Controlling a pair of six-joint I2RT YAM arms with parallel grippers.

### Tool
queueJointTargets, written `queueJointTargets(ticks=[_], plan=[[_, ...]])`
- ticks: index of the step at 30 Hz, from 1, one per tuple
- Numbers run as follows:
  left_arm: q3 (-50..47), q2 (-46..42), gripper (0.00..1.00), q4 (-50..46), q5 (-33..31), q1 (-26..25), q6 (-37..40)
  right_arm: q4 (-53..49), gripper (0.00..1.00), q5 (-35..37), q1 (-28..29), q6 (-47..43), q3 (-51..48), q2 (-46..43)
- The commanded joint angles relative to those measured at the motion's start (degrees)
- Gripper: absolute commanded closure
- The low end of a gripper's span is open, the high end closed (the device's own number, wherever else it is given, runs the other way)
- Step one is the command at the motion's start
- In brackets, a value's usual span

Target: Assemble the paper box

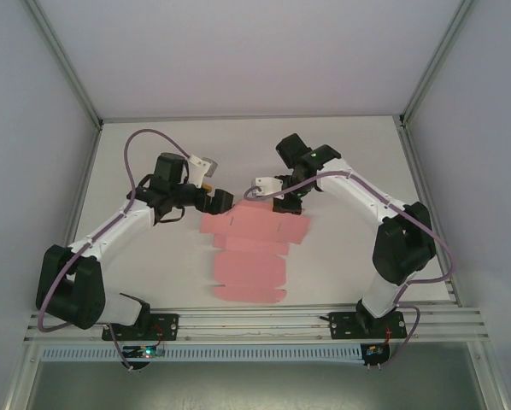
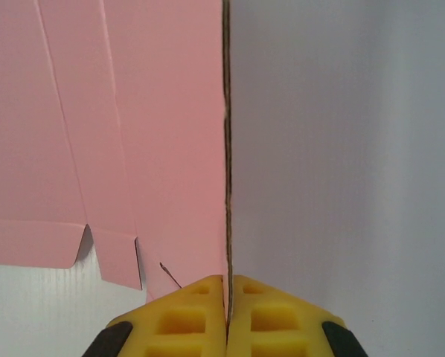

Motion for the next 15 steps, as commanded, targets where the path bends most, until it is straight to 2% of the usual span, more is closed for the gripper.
queueJointTargets(ticks=[1, 6, 9, 15], plan=[[-0.1, 0.1, 0.0, 1.7, 3.1, -1.9, 3.7, -1.3, 1.0, -3.3, -0.3, 0.7, 1.3, 1.1], [2.1, 2.6, 0.0, 1.6, 2.3, -3.7, 5.2, -0.7, 1.0, -3.7, 0.0, 1.9, 1.2, 1.6], [2.9, 4.1, 0.0, 1.9, -1.1, -5.3, 5.6, -0.3, 1.0, -4.6, 0.0, 2.3, 1.1, 1.8], [1.1, 4.9, 0.0, 10.1, -20.0, -9.2, 0.9, -0.3, 1.0, -8.4, 0.1, 1.5, 0.4, 1.4]])
